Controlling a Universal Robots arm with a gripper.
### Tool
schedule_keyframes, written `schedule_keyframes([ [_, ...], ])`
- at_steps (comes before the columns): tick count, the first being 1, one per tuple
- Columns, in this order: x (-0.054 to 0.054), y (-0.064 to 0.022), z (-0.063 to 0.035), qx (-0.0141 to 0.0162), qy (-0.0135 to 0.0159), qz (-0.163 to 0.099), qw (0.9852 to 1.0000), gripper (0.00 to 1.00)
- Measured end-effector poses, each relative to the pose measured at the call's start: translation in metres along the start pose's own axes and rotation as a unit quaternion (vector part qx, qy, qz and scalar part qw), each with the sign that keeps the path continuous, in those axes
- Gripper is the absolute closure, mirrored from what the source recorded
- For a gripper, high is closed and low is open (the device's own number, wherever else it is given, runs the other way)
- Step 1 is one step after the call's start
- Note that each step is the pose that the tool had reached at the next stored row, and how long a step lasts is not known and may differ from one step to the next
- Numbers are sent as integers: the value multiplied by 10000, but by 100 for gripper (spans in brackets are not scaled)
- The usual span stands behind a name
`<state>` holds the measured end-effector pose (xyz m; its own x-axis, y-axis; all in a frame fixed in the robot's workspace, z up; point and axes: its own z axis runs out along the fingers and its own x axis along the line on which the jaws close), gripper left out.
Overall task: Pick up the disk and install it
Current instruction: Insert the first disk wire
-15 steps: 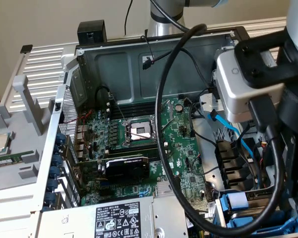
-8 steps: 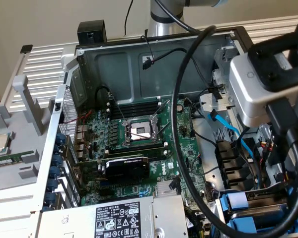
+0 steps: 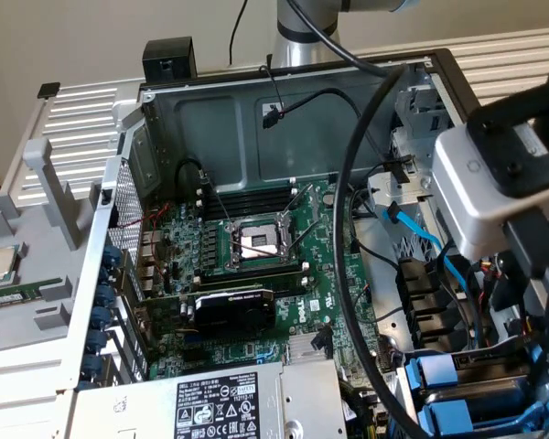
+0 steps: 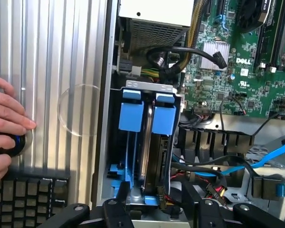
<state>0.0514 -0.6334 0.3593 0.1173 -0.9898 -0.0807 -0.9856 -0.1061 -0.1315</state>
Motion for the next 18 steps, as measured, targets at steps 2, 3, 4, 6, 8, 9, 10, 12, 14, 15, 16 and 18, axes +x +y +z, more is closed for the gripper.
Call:
schedule_keyframes([
  [2,2,1,23,-8,-30,-113,9999,45],
  [3,4,-2,33,-11,-45,-155,9999,45],
  [4,5,-4,44,-13,-61,-192,9998,45],
  [6,7,-7,67,-18,-87,-265,9996,45],
  [8,10,-11,91,-25,-110,-332,9994,45],
  [9,12,-16,101,-30,-122,-365,9993,45],
  [10,13,-20,110,-36,-135,-399,9991,45],
  [12,15,-25,124,-55,-166,-470,9987,45],
  [14,15,-25,134,-86,-198,-543,9983,45],
  [15,16,-25,138,-104,-214,-588,9980,45],
  [16,17,-25,143,-124,-234,-636,9976,45],
  [18,18,-28,151,-152,-268,-714,9970,45],
])
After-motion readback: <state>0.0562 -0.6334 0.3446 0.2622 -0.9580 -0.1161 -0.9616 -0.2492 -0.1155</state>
